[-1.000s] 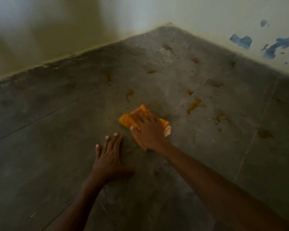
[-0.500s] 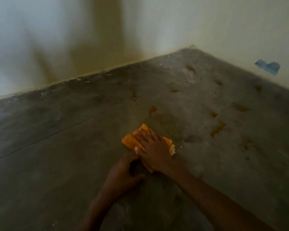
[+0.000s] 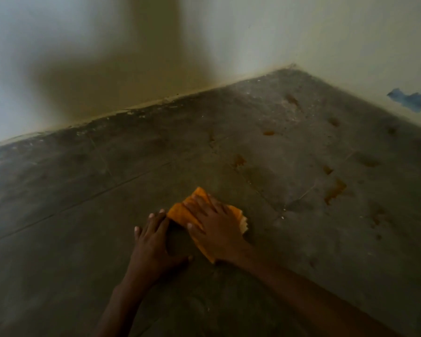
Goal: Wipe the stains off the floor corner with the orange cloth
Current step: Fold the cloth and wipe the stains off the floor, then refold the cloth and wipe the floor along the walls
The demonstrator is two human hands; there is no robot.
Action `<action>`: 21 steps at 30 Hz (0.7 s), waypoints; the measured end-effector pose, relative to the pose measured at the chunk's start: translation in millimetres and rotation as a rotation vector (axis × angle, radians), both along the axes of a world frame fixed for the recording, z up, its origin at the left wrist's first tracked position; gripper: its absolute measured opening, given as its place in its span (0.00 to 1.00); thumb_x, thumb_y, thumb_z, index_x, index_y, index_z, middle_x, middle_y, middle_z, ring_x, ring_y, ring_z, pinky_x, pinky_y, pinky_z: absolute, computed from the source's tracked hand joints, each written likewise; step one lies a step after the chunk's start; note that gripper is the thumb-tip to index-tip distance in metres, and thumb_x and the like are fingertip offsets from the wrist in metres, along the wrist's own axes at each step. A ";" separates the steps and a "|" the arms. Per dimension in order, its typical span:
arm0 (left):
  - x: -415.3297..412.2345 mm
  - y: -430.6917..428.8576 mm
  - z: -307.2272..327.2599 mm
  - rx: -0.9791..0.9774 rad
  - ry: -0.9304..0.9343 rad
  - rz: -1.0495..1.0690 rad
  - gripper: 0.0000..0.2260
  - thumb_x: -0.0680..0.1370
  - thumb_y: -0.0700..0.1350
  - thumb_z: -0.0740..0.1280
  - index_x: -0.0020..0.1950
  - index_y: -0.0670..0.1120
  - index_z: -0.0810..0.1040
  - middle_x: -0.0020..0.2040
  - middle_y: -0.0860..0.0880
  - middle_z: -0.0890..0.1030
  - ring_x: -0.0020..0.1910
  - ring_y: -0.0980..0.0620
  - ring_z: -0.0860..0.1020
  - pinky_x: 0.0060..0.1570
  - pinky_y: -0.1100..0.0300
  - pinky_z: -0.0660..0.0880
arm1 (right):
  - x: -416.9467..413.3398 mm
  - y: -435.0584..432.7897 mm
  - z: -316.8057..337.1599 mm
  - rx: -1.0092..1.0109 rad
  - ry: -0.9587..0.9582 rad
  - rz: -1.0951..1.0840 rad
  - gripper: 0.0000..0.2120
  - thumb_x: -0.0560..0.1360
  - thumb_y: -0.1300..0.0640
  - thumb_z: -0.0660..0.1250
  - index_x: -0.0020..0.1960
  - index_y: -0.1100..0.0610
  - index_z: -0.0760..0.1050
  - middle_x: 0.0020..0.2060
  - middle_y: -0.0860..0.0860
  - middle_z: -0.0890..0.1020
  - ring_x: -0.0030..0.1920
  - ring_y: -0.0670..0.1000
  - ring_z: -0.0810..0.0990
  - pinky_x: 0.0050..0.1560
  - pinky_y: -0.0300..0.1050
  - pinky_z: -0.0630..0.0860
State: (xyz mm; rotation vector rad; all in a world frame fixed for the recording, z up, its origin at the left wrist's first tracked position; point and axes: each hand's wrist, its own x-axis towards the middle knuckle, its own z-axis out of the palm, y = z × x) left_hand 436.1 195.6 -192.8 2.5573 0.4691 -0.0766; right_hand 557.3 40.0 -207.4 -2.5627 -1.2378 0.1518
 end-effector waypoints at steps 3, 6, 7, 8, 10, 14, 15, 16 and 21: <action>-0.8 -2.0 3.6 -0.038 0.000 0.009 0.58 0.56 0.75 0.66 0.79 0.51 0.50 0.80 0.51 0.49 0.79 0.50 0.43 0.75 0.43 0.41 | 50.6 -30.5 -0.8 -0.030 -0.044 -0.190 0.28 0.82 0.41 0.49 0.80 0.47 0.58 0.80 0.51 0.60 0.80 0.57 0.56 0.80 0.57 0.52; -1.1 -4.0 2.8 -0.031 -0.019 0.017 0.53 0.63 0.68 0.73 0.79 0.51 0.50 0.80 0.51 0.48 0.79 0.50 0.42 0.75 0.44 0.39 | 119.2 2.3 14.6 -0.058 0.016 -0.435 0.27 0.83 0.43 0.50 0.80 0.50 0.57 0.80 0.54 0.58 0.80 0.60 0.52 0.79 0.59 0.49; -1.0 -3.8 2.2 -0.034 -0.026 0.021 0.53 0.63 0.67 0.73 0.79 0.51 0.50 0.80 0.51 0.48 0.79 0.51 0.42 0.74 0.44 0.38 | 126.4 19.2 17.5 -0.068 0.013 -0.434 0.27 0.83 0.43 0.51 0.80 0.50 0.57 0.80 0.53 0.58 0.80 0.60 0.52 0.79 0.59 0.49; -0.7 -3.1 2.2 -0.042 -0.022 0.021 0.53 0.63 0.67 0.73 0.79 0.51 0.50 0.80 0.51 0.48 0.79 0.51 0.42 0.74 0.44 0.38 | 124.8 33.8 17.5 -0.069 0.014 -0.404 0.26 0.83 0.43 0.52 0.80 0.49 0.57 0.80 0.53 0.58 0.80 0.60 0.52 0.79 0.59 0.49; 0.5 -2.3 1.9 -0.053 -0.001 0.016 0.55 0.62 0.69 0.72 0.79 0.51 0.49 0.81 0.51 0.47 0.79 0.50 0.41 0.74 0.43 0.38 | 91.3 44.9 14.4 -0.083 0.016 -0.261 0.27 0.83 0.43 0.53 0.80 0.48 0.57 0.81 0.52 0.57 0.80 0.60 0.53 0.79 0.61 0.51; 1.1 -3.5 2.6 -0.037 0.024 0.008 0.61 0.53 0.77 0.59 0.79 0.49 0.49 0.81 0.50 0.45 0.79 0.49 0.41 0.74 0.40 0.41 | 13.5 -4.6 10.8 -0.058 -0.018 -0.064 0.28 0.81 0.39 0.51 0.80 0.42 0.55 0.81 0.45 0.56 0.80 0.58 0.55 0.75 0.59 0.58; 1.2 -3.1 1.4 -0.047 0.020 0.009 0.61 0.53 0.77 0.60 0.79 0.49 0.49 0.81 0.50 0.45 0.79 0.49 0.42 0.74 0.40 0.41 | 5.8 -22.0 12.4 -0.055 -0.036 -0.091 0.29 0.80 0.37 0.51 0.79 0.40 0.54 0.81 0.44 0.55 0.79 0.57 0.57 0.74 0.60 0.60; 1.6 -1.0 0.9 -0.058 0.026 0.010 0.61 0.54 0.76 0.62 0.79 0.49 0.49 0.81 0.50 0.45 0.79 0.49 0.42 0.74 0.40 0.41 | 3.5 -35.0 12.8 -0.057 -0.047 -0.150 0.30 0.79 0.35 0.52 0.79 0.39 0.54 0.81 0.44 0.55 0.79 0.58 0.58 0.73 0.60 0.60; 6.7 -6.7 2.5 -0.048 0.046 0.078 0.55 0.62 0.63 0.77 0.79 0.48 0.50 0.81 0.49 0.49 0.79 0.48 0.46 0.75 0.42 0.41 | -5.7 -50.0 27.3 0.093 0.291 -0.753 0.55 0.69 0.37 0.74 0.82 0.51 0.44 0.78 0.61 0.57 0.77 0.64 0.58 0.75 0.59 0.58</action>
